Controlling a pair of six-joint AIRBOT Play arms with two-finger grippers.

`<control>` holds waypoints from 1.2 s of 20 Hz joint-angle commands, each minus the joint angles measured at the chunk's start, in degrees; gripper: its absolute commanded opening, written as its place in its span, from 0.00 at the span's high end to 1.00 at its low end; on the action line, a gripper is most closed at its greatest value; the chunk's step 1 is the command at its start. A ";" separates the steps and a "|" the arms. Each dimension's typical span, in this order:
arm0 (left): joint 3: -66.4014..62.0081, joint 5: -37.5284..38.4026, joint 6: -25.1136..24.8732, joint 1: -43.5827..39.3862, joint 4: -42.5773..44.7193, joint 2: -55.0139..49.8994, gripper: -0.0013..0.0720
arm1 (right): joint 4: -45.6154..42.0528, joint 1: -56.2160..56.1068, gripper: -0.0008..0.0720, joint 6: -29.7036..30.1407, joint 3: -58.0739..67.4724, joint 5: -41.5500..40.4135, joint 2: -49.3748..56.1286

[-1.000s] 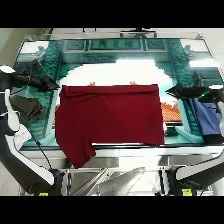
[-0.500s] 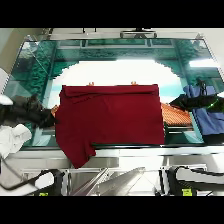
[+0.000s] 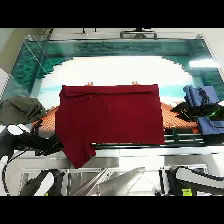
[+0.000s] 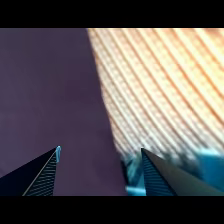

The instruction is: Fold the shirts.

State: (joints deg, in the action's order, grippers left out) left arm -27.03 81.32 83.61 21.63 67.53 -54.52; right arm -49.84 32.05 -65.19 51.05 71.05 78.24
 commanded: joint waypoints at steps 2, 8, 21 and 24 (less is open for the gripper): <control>1.64 -3.43 0.35 0.07 0.46 -3.78 0.58 | -3.98 1.44 0.21 -0.59 -2.08 3.10 0.50; 1.64 -7.41 -1.62 0.04 0.22 -12.07 0.58 | -3.78 1.09 0.21 -2.36 -15.32 1.27 0.46; 3.56 -12.98 -6.93 0.07 -9.09 -9.05 0.58 | -2.51 -9.66 0.43 -2.12 -20.92 -0.98 -0.02; 5.31 -13.49 -7.30 0.17 -9.14 -9.05 0.58 | -2.43 -9.68 0.49 -2.10 -20.90 -3.17 -1.22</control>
State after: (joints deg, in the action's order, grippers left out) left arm -23.18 68.23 77.25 21.74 58.59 -63.64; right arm -52.62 22.63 -67.33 30.17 74.74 77.89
